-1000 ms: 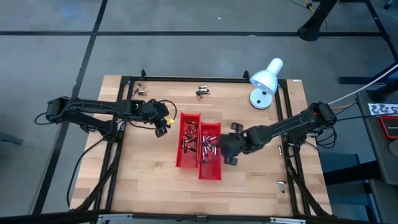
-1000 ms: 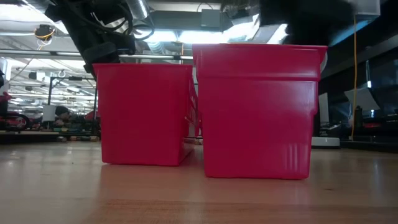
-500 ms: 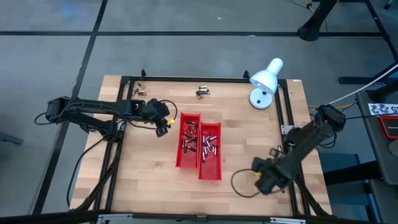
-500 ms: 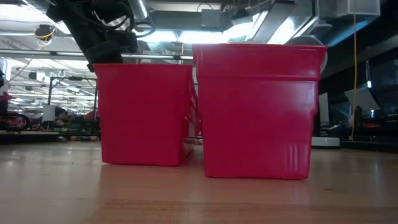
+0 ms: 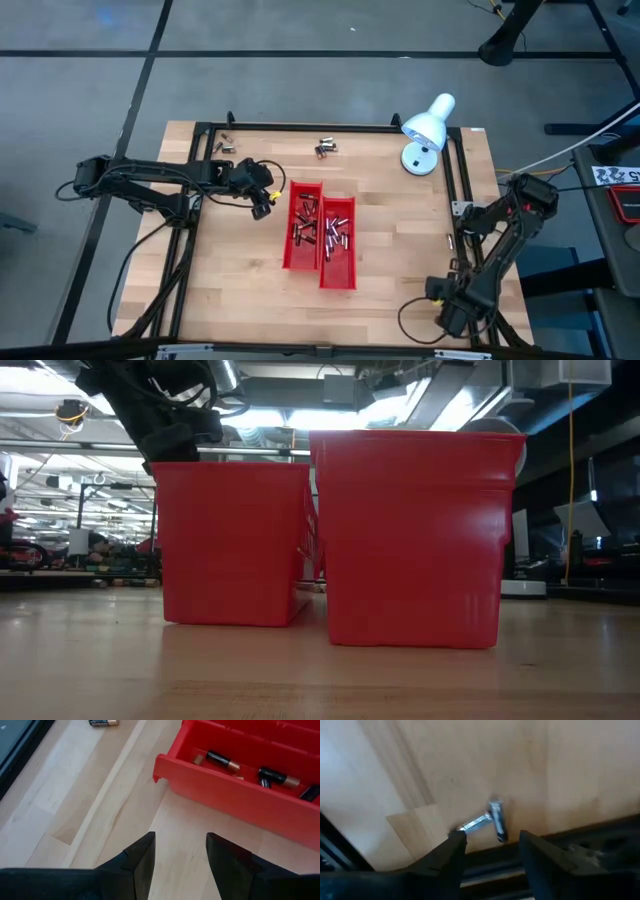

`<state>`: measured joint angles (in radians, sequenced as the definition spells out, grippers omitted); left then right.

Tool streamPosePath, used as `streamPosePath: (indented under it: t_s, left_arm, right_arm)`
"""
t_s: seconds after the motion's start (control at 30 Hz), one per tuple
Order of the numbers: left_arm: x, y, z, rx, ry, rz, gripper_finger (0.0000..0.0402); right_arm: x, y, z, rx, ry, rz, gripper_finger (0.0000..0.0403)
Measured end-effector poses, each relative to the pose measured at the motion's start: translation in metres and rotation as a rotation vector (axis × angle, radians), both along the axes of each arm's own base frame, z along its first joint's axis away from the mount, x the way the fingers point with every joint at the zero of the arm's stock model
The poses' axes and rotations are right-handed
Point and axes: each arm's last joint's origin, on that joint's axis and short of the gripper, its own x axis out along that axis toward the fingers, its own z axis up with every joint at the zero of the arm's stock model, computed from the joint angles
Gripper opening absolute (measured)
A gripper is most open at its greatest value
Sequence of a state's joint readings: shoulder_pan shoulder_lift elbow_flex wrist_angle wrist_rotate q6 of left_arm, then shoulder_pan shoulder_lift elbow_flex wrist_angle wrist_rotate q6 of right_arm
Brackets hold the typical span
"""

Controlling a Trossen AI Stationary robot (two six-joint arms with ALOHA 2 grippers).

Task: Sort batteries
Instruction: Put the silver battery into the right red bin

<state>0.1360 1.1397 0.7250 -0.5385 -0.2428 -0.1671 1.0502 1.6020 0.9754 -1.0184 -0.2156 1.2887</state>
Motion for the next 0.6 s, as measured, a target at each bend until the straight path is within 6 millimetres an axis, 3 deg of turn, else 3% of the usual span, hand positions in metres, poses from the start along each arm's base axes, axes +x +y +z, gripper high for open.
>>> streamPosePath:
  t_s: [0.27,0.6]
  left_arm:
    - [0.000,0.000,0.000,-0.004,-0.003,0.006,0.0166]
    - [0.000,0.000,0.000,-0.009,-0.005,0.013,0.0166]
  right_arm:
    - [-0.007,-0.009,-0.018,0.028,0.083,0.022,0.0172]
    - [-0.014,-0.020,-0.046,0.080,0.064,0.050,0.0169]
